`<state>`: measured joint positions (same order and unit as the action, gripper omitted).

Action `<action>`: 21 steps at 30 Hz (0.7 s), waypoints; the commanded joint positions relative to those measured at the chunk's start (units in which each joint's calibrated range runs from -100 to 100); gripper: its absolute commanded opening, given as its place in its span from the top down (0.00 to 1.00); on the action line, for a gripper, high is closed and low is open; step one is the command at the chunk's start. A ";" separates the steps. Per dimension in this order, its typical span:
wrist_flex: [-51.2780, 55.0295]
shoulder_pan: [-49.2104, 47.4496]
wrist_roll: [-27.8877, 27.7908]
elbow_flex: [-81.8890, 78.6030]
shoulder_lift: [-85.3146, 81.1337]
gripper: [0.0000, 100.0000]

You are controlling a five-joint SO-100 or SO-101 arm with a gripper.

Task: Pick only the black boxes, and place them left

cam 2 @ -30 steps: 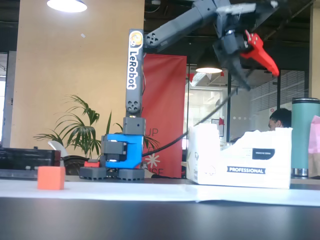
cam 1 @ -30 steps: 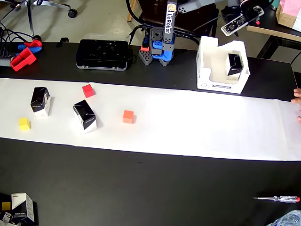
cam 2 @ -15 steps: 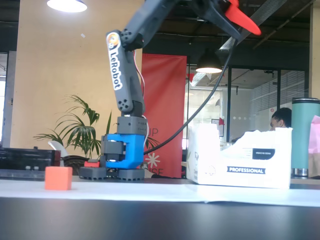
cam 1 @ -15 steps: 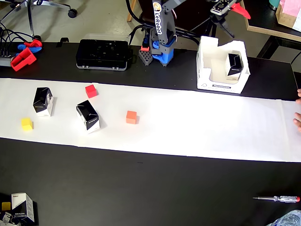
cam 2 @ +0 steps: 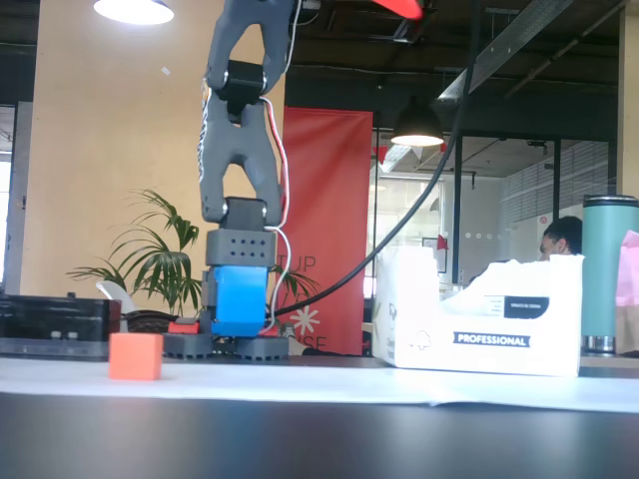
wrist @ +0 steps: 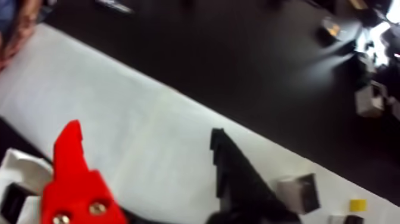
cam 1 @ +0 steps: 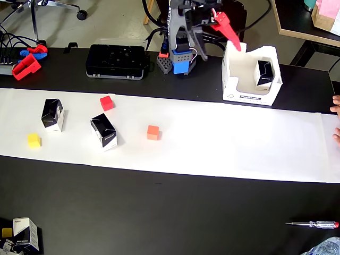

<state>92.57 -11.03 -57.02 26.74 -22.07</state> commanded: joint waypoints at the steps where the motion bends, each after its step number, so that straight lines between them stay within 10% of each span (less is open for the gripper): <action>1: -7.67 12.29 -4.82 -4.40 -3.10 0.59; 21: -33.98 38.44 -21.51 -32.68 -2.39 0.52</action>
<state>66.05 25.52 -76.70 -3.44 -22.07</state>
